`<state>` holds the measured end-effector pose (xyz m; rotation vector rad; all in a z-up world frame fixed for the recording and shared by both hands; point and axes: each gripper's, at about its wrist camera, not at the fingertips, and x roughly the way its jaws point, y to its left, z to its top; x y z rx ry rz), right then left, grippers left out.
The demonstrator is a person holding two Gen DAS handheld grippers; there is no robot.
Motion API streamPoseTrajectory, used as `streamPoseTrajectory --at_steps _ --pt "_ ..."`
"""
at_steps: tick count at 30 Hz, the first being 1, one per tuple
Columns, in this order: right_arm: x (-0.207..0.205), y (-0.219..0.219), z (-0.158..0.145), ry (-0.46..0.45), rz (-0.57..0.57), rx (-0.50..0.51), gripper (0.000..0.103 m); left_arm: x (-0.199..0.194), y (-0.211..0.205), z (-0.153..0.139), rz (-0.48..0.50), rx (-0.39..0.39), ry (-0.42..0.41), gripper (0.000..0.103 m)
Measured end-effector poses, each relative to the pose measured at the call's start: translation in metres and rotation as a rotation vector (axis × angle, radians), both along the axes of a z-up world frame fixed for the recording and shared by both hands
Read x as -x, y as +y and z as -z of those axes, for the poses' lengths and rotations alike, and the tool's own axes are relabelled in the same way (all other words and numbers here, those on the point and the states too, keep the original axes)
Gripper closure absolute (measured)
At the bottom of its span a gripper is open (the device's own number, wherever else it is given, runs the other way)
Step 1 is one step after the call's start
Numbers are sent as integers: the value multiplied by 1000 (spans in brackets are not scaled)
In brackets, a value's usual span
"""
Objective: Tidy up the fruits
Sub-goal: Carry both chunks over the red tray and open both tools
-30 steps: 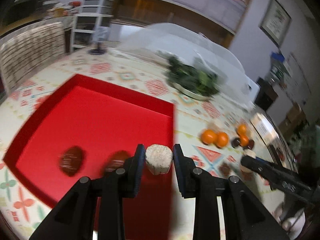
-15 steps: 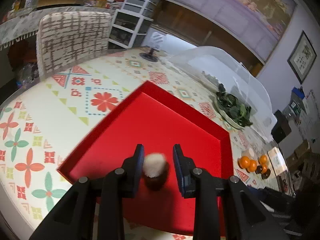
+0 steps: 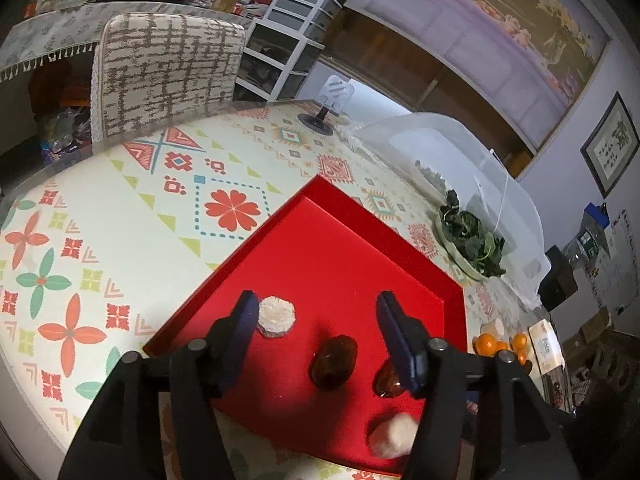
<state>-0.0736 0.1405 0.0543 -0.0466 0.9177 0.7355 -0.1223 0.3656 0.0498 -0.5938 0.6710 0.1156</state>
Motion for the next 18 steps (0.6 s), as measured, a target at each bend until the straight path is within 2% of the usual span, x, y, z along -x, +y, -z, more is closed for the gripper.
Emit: streamPoseTrajectory --at_steps 4,10,18 --pt "-5 -26 -11 -11 63 -48 42 4 -3 -7 -10 -3 -15 32" --pt "-8 -80 -16 -6 181 -97 40 5 -23 -20 25 -30 -34 30" --pt "1 -190 -14 -23 392 -114 40 5 -69 -40 116 -102 -67 23"
